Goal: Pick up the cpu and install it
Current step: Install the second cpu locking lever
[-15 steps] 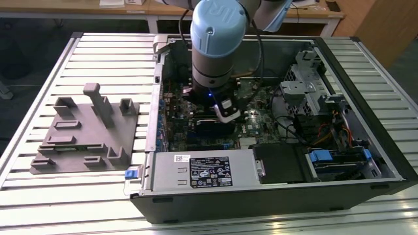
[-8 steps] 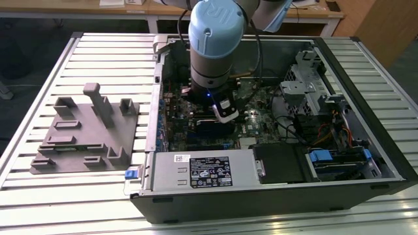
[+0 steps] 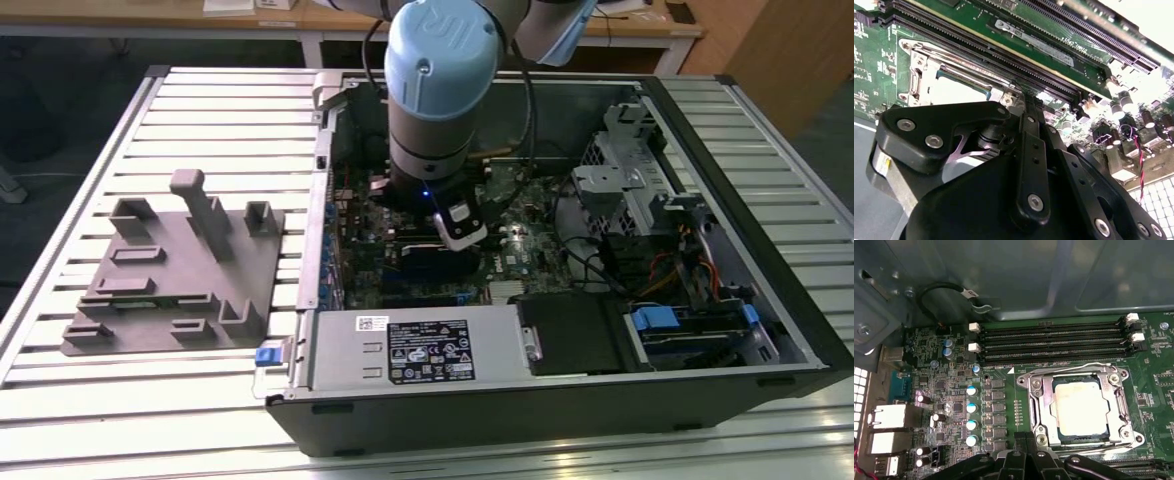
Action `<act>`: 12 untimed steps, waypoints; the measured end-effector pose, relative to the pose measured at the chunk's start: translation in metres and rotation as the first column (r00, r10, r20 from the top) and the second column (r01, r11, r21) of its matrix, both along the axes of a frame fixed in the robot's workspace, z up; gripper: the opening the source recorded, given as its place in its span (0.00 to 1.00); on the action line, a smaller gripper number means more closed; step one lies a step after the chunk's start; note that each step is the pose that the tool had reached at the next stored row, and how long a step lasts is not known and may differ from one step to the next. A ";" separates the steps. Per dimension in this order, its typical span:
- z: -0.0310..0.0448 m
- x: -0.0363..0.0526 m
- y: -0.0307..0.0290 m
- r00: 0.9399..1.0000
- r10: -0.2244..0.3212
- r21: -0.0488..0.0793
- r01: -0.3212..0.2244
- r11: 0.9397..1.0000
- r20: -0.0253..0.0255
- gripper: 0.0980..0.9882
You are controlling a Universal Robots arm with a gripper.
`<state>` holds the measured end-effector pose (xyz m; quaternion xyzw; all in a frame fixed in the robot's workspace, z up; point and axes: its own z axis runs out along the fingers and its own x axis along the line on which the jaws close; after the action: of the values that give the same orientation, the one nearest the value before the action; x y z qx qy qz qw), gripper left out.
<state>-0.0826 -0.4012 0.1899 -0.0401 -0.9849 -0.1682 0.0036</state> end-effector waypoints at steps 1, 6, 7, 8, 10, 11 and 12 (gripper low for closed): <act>0.0007 0.0000 0.0000 1.000 0.000 0.001 0.000 1.000 0.000 0.01; 0.0017 0.0000 -0.0001 1.000 0.000 0.003 0.000 1.000 0.000 0.01; 0.0018 0.0000 -0.0001 1.000 0.000 0.003 0.000 1.000 0.000 0.01; 0.0018 0.0000 -0.0001 1.000 0.000 0.003 0.000 1.000 0.000 0.01; 0.0018 0.0000 -0.0001 1.000 0.000 0.003 0.000 1.000 0.000 0.01; 0.0016 0.0000 -0.0001 1.000 0.000 0.003 0.000 1.000 0.000 0.01; 0.0009 0.0000 -0.0001 1.000 0.000 0.003 0.000 1.000 0.000 0.01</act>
<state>-0.0826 -0.4013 0.1908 -0.0401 -0.9847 -0.1696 0.0037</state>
